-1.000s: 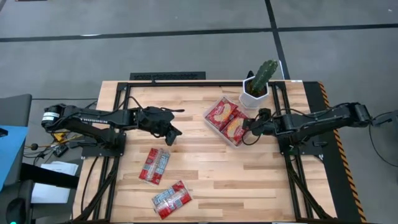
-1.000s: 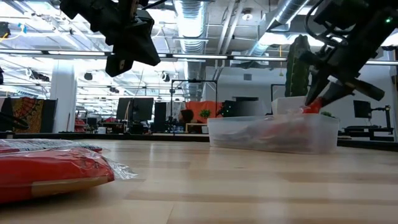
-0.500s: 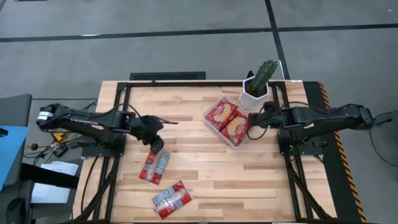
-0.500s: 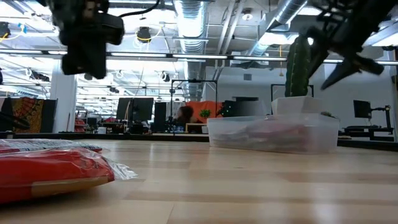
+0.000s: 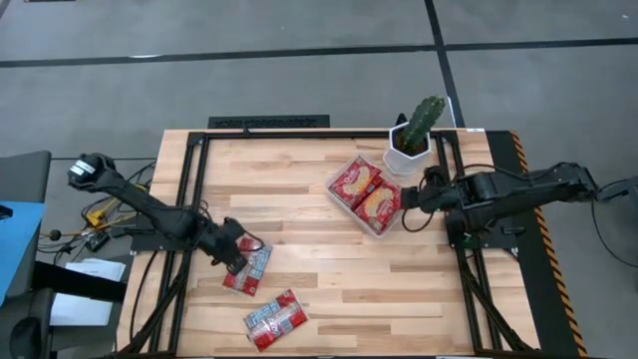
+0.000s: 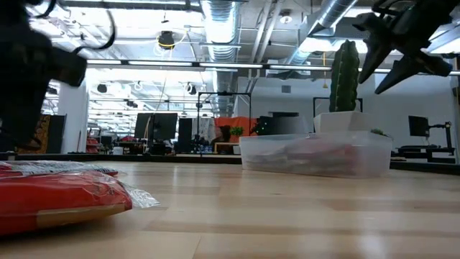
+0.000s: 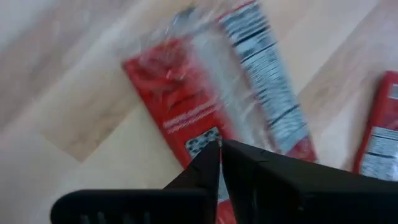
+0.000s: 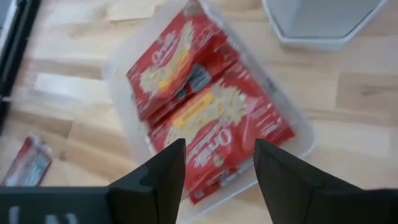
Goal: Sort popcorn bags into baskets
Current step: Put the red popcorn pack into the transparent bin
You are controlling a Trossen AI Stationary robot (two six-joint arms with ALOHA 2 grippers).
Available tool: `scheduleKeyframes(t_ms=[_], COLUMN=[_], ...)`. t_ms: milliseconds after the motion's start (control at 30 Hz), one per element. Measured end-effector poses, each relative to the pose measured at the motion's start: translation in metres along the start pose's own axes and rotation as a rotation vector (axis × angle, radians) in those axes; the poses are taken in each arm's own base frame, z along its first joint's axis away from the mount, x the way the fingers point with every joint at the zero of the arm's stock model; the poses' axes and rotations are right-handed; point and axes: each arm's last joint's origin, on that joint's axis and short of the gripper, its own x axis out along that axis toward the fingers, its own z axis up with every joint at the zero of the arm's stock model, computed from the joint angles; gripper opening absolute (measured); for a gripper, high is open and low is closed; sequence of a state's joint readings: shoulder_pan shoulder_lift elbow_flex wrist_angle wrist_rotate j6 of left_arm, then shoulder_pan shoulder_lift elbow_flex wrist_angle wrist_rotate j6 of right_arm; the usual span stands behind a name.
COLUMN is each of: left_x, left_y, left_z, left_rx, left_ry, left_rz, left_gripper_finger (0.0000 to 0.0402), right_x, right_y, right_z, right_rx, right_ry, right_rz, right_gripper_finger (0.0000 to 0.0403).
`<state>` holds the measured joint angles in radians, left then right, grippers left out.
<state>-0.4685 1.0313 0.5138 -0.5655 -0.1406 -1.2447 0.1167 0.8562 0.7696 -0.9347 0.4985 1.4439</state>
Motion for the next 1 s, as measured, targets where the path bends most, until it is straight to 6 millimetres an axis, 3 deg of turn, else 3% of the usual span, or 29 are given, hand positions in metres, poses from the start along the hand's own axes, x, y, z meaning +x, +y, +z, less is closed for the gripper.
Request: scheduleKeyframes(t_ms=[233, 433, 667, 833, 1000], left_x=[0.024, 0.047, 0.083, 0.111, 0.125], left_y=[0.015, 0.015, -0.004, -0.019, -0.040], left_z=[-0.017, -0.016, 0.007, 0.031, 0.059], left_rx=[-0.113, -0.174, -0.240, -0.237, -0.140], left_ry=[-0.012, -0.030, -0.076, -0.027, -0.043], left_rz=[-0.065, -0.073, -0.213, -0.275, -0.275], left_gripper_finger=[0.0001, 0.0000, 0.0000, 0.0000, 0.0000], right_x=[0.001, 0.015, 0.034, 0.044, 0.056], right_y=[0.012, 0.036, 0.063, 0.072, 0.074], right_z=[-0.023, -0.056, -0.100, -0.127, -0.149], right_rx=[0.004, -0.053, -0.049, 0.007, 0.057], right_ry=[0.042, 0.095, 0.154, 0.199, 0.230], right_rz=[0.037, 0.106, 0.223, 0.262, 0.263], right_gripper_finger=[0.0207, 0.0204, 0.0207, 0.0212, 0.0211])
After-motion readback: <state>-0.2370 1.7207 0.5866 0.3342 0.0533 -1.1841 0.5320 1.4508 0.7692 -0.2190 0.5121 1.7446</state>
